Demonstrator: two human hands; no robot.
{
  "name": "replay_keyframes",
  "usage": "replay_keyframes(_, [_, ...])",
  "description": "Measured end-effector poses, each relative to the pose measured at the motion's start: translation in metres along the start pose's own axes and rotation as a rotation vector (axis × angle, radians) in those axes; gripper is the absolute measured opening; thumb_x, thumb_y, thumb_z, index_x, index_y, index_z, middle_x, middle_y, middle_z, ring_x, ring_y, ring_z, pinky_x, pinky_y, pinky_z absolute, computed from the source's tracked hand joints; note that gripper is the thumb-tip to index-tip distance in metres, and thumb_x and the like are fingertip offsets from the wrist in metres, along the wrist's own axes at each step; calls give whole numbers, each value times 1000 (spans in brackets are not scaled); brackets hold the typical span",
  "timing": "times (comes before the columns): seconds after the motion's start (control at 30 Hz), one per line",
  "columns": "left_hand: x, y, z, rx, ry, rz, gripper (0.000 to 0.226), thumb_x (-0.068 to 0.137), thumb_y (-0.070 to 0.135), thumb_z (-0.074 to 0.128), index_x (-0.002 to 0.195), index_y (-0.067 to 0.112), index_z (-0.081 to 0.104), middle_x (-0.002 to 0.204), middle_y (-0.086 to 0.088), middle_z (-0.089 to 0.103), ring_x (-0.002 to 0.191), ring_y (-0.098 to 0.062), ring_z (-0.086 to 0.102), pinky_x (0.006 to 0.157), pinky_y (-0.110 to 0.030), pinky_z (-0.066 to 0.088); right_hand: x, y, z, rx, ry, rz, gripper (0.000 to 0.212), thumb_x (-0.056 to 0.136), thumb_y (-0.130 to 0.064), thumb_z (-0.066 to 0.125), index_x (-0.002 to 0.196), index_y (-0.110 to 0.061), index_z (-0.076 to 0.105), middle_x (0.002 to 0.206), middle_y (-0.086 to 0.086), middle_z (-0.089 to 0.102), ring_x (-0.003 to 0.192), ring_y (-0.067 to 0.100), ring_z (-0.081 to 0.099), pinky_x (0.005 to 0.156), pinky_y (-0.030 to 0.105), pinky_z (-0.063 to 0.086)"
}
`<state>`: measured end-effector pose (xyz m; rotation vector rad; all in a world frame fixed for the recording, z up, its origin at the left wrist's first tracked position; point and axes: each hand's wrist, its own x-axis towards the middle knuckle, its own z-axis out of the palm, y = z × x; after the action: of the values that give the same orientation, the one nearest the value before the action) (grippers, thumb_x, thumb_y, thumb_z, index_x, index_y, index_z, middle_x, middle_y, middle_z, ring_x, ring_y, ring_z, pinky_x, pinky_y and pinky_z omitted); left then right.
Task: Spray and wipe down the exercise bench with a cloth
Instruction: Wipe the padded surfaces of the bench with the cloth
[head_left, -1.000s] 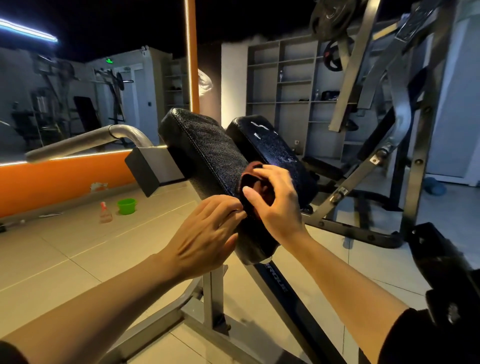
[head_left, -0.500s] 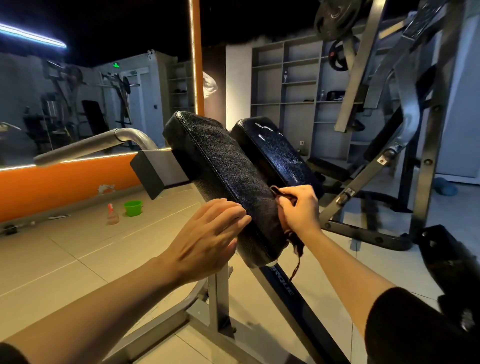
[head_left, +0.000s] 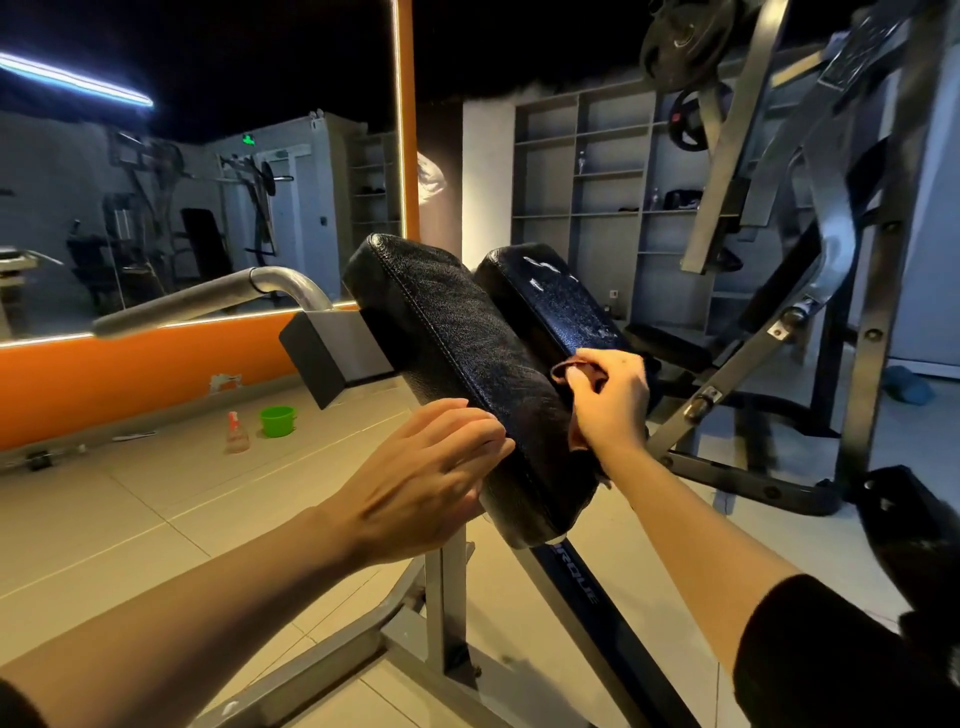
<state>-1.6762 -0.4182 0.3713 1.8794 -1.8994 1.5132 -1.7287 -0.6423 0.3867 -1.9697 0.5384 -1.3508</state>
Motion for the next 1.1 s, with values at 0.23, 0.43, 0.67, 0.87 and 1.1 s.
replay_keyframes(0.23, [9,-17,-8,2,-34,-8,39,82,20,62,119,7,67,117,-12,64,115,-21,45,108,-33,27,-4,-33,14,54,-360,-621,44,85,-1,64,128,-13,63,143,3,51,133,10,44,114,17,26])
replay_keyframes(0.43, [15,-44,-24,45,-79,19,39,88,23,47,118,7,67,114,-9,63,112,-20,47,106,-34,29,23,-11,19,-82,-59,-242,28,85,-1,65,111,-10,71,119,10,61,115,26,56,94,15,34])
replay_keyframes(0.67, [31,-91,-35,105,-144,-16,43,91,32,41,118,9,65,117,-10,63,111,-24,56,101,-36,43,8,-67,46,76,-415,-746,45,94,0,50,137,-11,52,151,3,40,143,14,28,119,27,21])
replay_keyframes(0.87, [23,-101,-16,75,-98,-79,42,91,30,45,126,9,57,121,-11,60,115,-23,51,98,-35,45,44,-40,40,26,-4,-283,51,76,5,71,125,-12,64,128,11,59,117,24,56,99,13,33])
replay_keyframes(1.1, [18,-103,-10,67,72,-89,35,91,28,48,121,10,50,119,-12,59,111,-22,48,98,-28,40,30,-109,59,66,-342,-794,35,91,-22,64,126,-16,64,131,4,55,120,17,50,103,25,41])
